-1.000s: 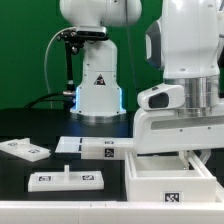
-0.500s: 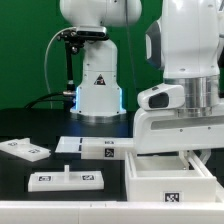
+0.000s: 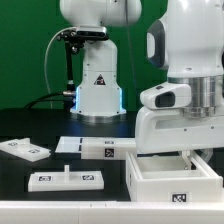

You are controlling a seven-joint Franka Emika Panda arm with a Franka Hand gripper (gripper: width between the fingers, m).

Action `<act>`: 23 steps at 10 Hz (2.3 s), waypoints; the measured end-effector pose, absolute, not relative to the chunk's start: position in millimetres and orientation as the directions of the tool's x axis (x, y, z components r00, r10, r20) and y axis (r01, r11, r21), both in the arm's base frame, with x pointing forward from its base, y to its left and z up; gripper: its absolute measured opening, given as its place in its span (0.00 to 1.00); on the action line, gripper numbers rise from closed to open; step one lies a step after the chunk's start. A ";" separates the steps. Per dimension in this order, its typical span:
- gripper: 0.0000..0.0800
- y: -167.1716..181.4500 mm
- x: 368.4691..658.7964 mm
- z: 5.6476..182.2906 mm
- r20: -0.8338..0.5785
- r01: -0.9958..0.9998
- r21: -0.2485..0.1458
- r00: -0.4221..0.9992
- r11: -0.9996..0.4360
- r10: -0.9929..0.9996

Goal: Assemble cabinet

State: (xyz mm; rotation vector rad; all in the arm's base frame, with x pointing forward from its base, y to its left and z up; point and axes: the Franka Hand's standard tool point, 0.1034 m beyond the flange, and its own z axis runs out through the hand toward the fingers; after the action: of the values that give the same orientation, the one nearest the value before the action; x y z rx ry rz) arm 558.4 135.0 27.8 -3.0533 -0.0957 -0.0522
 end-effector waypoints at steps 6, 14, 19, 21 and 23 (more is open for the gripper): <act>0.14 131.6 558.6 27.6 0.020 0.052 -0.086 0.999 -0.995 0.050; 0.99 110.8 565.2 52.0 0.021 0.022 -0.078 1.000 -0.997 0.021; 1.00 92.8 536.4 95.4 -0.046 -0.126 -0.106 0.991 -0.986 -0.122; 1.00 92.9 540.6 94.5 -0.032 -0.111 -0.105 0.994 -0.988 -0.108; 1.00 62.7 539.4 90.1 -0.046 -0.054 -0.099 0.998 -0.994 -0.050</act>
Offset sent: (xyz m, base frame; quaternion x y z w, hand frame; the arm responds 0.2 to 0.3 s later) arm 0.0080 0.0044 -0.0043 0.0136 -0.0104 0.0274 0.9995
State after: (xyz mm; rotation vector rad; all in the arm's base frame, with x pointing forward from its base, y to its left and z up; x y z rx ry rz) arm 539.4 62.7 90.1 -3.0392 0.0789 0.0658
